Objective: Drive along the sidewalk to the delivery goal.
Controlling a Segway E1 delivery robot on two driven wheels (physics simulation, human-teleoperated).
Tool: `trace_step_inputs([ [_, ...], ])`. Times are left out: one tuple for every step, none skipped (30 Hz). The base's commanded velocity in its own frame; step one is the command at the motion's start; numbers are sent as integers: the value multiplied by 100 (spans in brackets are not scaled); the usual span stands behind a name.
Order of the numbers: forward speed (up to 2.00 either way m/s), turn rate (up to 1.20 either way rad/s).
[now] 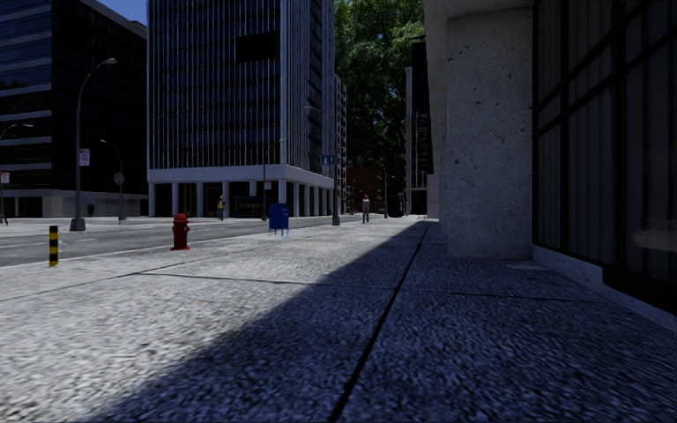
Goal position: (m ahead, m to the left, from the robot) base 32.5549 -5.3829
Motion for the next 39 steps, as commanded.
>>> trace_step_inputs([
  [200, 0],
  [200, 0],
  [200, 0],
  [200, 0],
  [200, 0],
  [200, 0],
  [200, 0],
  [200, 0],
  [200, 0],
  [200, 0],
  [200, 0],
  [200, 0],
  [200, 0],
  [200, 0],
  [200, 0],
  [200, 0],
  [200, 0],
  [200, 0],
  [200, 0],
  [200, 0],
  [200, 0],
  [200, -7],
  [200, -16],
  [200, -16],
  [200, -24],
  [200, -26],
  [200, -21],
  [200, 0],
  [200, 0],
  [200, 0],
  [200, 0],
  [200, 0],
  [200, 0],
  [200, 0],
  [200, -17],
  [200, -17],
  [200, -28],
  [200, -32],
  [200, -32],
])
